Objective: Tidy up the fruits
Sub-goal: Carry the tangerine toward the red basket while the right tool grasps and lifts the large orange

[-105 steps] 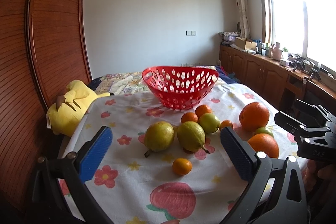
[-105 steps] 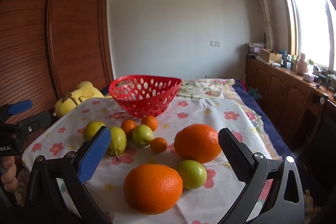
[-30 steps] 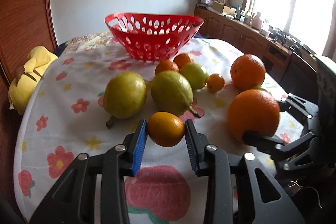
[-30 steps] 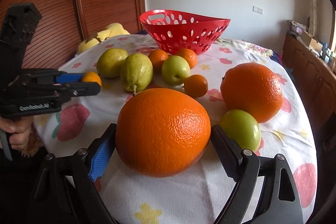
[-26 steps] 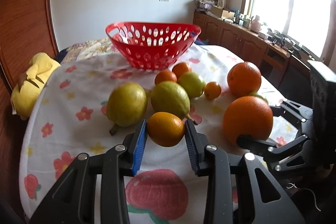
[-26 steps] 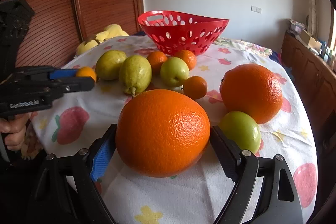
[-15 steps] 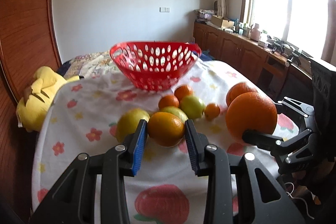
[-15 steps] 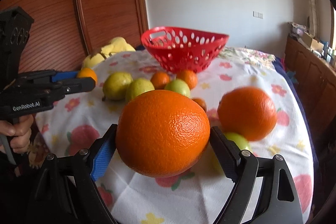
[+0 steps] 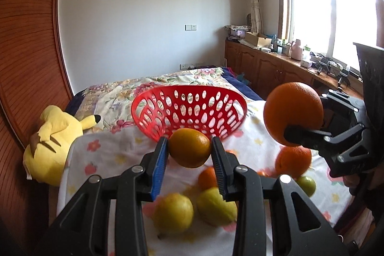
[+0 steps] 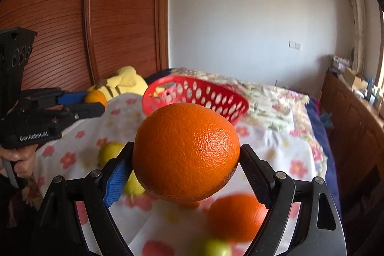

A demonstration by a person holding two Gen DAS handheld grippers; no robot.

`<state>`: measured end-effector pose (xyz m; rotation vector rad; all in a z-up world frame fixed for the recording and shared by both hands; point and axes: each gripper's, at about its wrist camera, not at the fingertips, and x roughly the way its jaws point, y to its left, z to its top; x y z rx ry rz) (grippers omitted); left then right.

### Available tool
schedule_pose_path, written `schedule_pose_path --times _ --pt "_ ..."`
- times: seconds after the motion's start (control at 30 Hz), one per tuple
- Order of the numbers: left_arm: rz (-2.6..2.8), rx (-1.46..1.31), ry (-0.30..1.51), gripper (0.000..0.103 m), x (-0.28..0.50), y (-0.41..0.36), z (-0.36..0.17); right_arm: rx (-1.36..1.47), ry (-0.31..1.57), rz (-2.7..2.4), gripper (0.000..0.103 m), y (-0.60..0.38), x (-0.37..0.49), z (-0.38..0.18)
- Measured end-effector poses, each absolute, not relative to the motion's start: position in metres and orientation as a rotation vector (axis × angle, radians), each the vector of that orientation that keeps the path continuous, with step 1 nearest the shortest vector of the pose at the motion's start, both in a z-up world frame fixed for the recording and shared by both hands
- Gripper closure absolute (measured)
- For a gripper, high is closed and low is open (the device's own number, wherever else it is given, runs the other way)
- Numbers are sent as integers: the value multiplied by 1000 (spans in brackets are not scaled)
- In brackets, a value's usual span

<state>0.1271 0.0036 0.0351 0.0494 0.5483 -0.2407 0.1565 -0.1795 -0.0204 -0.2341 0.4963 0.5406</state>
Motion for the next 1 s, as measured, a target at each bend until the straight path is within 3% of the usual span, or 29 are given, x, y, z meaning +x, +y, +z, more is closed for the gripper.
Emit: schedule_pose_path --times 0.57,1.0 --pt "-257 69 670 68 225 1 4 -342 609 595 15 -138 280 -31" --pt "-277 91 785 68 262 -11 -17 -403 702 628 15 -122 317 -58"
